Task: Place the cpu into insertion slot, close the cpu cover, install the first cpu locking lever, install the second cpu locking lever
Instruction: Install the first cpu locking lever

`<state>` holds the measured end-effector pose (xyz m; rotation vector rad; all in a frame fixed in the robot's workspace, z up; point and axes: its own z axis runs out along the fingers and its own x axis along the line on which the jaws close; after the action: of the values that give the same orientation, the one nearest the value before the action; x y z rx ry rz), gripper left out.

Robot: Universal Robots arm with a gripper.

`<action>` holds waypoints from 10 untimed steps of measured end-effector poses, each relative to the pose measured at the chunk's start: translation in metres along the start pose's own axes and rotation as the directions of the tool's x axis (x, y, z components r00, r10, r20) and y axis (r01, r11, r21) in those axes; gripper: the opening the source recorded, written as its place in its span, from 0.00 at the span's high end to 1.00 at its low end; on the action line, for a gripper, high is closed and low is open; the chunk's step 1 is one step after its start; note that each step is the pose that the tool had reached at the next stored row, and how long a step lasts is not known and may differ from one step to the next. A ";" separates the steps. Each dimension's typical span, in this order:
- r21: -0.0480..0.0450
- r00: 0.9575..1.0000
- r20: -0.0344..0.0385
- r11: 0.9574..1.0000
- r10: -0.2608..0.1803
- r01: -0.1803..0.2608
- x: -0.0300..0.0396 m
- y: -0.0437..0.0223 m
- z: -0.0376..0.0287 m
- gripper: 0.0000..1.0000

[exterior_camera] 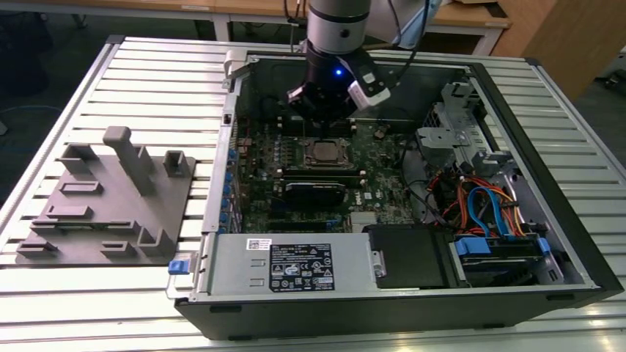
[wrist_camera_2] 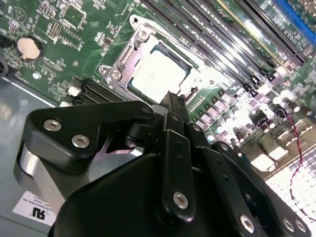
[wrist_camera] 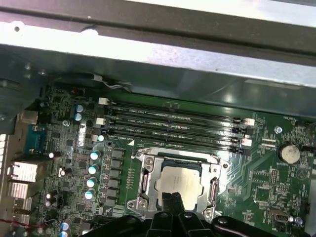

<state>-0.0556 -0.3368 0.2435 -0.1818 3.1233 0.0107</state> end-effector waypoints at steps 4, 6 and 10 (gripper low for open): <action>0.000 1.000 0.000 1.000 0.020 -0.020 0.0011 0.0001 -0.0001 0.90; 0.000 1.000 0.000 1.000 0.021 -0.021 0.0011 0.0001 0.0000 0.90; 0.000 1.000 0.000 1.000 0.021 -0.021 0.0012 0.0001 0.0000 0.90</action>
<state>-0.0568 -0.3368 0.2435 -0.1490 3.1250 0.0114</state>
